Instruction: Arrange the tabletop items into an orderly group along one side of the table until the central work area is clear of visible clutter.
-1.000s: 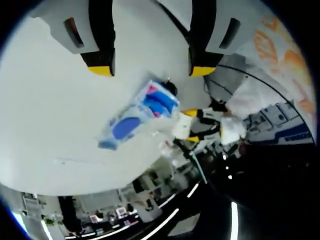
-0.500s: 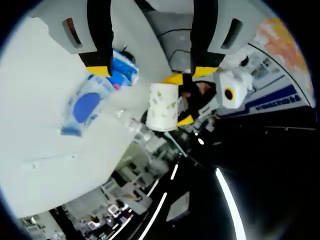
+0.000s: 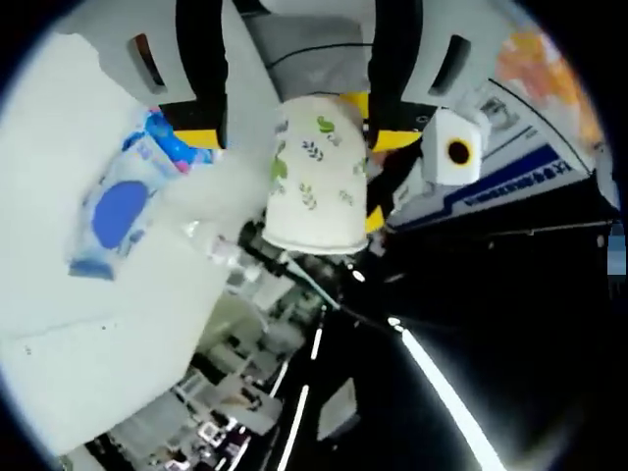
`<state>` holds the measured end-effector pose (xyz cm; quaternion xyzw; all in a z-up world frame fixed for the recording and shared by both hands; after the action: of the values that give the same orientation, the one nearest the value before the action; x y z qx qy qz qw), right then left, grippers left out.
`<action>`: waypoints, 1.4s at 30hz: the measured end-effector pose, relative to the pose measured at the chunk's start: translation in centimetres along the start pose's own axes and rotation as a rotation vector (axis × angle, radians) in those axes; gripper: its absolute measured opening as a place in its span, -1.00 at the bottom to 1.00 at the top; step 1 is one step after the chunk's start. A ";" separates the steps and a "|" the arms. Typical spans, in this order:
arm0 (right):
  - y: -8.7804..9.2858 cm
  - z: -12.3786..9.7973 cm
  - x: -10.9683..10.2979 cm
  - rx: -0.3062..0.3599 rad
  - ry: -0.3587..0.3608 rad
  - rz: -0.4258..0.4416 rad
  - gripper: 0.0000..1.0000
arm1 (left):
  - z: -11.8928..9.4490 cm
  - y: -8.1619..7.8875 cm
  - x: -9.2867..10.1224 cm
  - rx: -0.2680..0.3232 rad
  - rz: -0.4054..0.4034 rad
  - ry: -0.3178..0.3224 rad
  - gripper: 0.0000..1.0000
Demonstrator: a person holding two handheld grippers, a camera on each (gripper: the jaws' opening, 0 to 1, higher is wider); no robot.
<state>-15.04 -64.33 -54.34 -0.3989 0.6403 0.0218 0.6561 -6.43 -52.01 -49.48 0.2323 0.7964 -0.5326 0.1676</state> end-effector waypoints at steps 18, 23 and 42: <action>-0.1 -2.0 -0.1 0.148 0.041 -0.081 -0.29 | 0.0 0.4 -0.2 0.202 -0.569 0.128 0.16; -0.4 -2.1 -0.6 0.188 0.100 -0.265 -0.29 | -0.6 0.3 -0.5 0.262 -0.838 0.092 0.40; 2.0 -2.1 -2.1 0.192 0.311 -0.859 -0.27 | 1.8 -1.8 1.6 0.193 -0.959 0.146 -0.14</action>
<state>-18.20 -63.14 -53.24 -0.5641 0.5067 -0.3713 0.5359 -8.74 -53.95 -49.54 -0.1091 0.7704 -0.6033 -0.1749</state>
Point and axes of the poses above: the point that each gripper's makers call its tool centre point, and the gripper's own axes: z roughly forward along the fingers, x roughly to its right, y roughly out of its underside, the point moved 9 cm from there along -z, roughly backward along the fingers, and after that the axes turned 1 degree about -x, right-handed, at the moved point
